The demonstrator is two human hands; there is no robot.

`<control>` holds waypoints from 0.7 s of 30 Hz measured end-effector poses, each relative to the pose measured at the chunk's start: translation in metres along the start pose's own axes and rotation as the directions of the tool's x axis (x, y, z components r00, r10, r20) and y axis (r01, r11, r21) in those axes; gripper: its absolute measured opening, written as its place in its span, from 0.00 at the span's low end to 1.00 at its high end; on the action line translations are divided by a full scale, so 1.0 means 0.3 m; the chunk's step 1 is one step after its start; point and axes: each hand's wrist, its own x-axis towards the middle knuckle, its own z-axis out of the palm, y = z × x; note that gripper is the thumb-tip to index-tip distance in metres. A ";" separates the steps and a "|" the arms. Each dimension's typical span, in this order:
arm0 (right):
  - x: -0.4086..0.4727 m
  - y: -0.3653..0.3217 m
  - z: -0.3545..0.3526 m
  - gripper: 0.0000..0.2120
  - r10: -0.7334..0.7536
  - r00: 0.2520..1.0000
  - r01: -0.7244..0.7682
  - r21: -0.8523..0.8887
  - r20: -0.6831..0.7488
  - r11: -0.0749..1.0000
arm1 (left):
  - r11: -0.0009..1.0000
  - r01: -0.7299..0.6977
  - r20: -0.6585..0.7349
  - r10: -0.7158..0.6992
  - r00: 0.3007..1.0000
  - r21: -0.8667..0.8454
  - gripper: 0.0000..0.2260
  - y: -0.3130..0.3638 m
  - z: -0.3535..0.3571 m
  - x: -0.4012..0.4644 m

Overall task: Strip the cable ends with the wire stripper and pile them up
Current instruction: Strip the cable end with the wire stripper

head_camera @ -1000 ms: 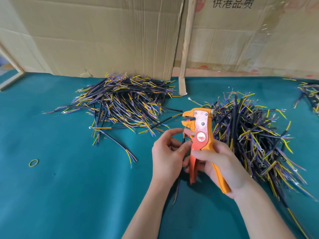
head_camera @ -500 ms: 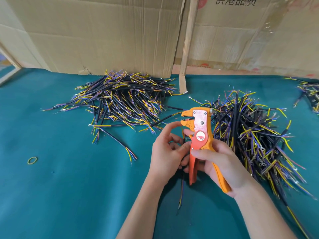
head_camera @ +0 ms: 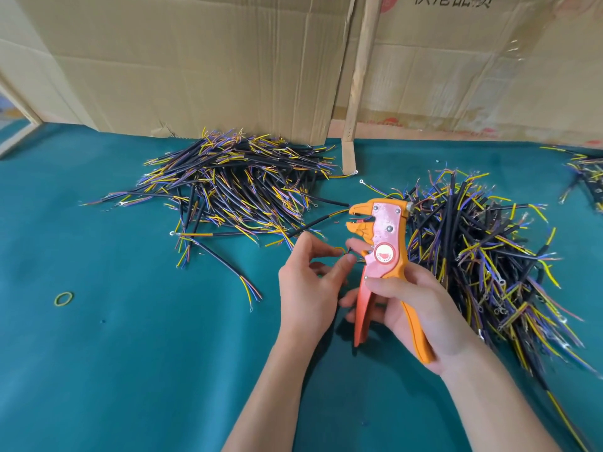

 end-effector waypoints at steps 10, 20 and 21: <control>-0.001 -0.007 0.015 0.26 0.016 1.000 -0.015 0.034 -0.015 0.999 | 0.987 -0.075 0.022 0.073 0.997 0.141 0.06 0.013 -0.013 0.005; 0.003 -0.002 0.014 0.26 0.028 1.000 -0.027 0.054 -0.012 0.998 | 0.880 -0.221 0.018 0.236 0.972 0.420 0.07 0.014 -0.024 0.002; 0.004 0.002 0.012 0.24 0.029 1.000 -0.028 0.063 -0.012 0.998 | 0.888 -0.216 0.011 0.232 0.973 0.407 0.07 0.015 -0.026 0.000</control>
